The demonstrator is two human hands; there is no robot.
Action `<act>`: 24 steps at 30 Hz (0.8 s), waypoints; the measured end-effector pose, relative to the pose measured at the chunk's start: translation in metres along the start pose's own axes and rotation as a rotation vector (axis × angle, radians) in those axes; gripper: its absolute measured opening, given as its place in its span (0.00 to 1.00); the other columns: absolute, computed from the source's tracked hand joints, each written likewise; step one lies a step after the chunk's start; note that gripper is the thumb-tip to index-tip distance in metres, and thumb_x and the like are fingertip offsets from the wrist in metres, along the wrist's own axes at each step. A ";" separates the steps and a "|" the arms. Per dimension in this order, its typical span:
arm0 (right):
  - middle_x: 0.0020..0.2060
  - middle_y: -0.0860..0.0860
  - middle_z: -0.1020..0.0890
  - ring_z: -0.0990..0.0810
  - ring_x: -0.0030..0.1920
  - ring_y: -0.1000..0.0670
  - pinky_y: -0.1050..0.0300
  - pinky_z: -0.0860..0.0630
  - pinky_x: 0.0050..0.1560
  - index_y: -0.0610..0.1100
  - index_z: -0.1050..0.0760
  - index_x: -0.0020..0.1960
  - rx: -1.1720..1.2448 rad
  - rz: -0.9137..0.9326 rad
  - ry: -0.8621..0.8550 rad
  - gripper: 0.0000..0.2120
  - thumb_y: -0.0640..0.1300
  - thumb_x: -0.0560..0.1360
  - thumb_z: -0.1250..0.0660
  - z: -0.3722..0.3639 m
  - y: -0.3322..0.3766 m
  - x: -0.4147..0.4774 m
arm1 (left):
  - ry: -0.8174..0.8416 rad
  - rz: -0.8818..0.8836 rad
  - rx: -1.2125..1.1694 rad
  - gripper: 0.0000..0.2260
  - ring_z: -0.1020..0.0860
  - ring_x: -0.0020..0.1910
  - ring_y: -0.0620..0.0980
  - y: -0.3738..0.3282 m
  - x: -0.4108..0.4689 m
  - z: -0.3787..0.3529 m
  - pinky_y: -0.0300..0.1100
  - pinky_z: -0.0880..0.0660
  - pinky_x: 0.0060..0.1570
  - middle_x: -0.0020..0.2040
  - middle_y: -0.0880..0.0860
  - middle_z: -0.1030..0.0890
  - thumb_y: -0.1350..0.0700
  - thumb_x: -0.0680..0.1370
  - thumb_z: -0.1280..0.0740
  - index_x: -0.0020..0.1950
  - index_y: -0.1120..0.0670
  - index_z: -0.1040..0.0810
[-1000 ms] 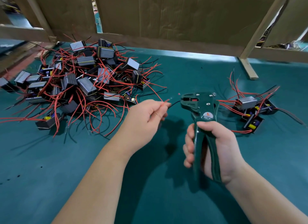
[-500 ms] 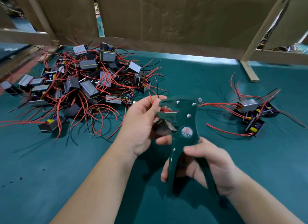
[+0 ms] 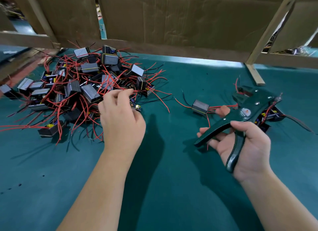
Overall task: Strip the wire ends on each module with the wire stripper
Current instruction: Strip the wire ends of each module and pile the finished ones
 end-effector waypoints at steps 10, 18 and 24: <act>0.43 0.43 0.18 0.19 0.36 0.35 0.39 0.20 0.40 0.36 0.26 0.58 0.000 -0.261 0.182 0.25 0.46 0.63 0.38 -0.025 -0.023 0.014 | 0.153 -0.031 0.049 0.29 0.32 0.63 0.58 -0.003 -0.006 -0.015 0.51 0.35 0.63 0.68 0.54 0.33 0.69 0.71 0.39 0.70 0.52 0.31; 0.43 0.43 0.22 0.18 0.44 0.34 0.39 0.23 0.48 0.41 0.27 0.44 0.135 -0.063 -0.031 0.11 0.42 0.77 0.46 0.014 0.014 0.033 | 0.239 0.030 0.335 0.27 0.41 0.69 0.59 0.015 -0.013 -0.031 0.53 0.38 0.64 0.75 0.53 0.42 0.64 0.75 0.39 0.74 0.50 0.37; 0.51 0.40 0.24 0.18 0.41 0.34 0.40 0.20 0.43 0.40 0.26 0.45 0.123 -0.091 -0.004 0.11 0.42 0.76 0.46 0.009 0.008 0.025 | 0.156 0.096 0.381 0.28 0.30 0.61 0.58 0.027 0.002 -0.020 0.53 0.37 0.56 0.63 0.54 0.28 0.57 0.77 0.34 0.74 0.45 0.38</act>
Point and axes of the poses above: each hand's wrist, its own x-axis towards the middle knuckle, its own z-axis out of the back of the hand, y = z × x, the point moved 8 cm from there along x, towards the middle knuckle
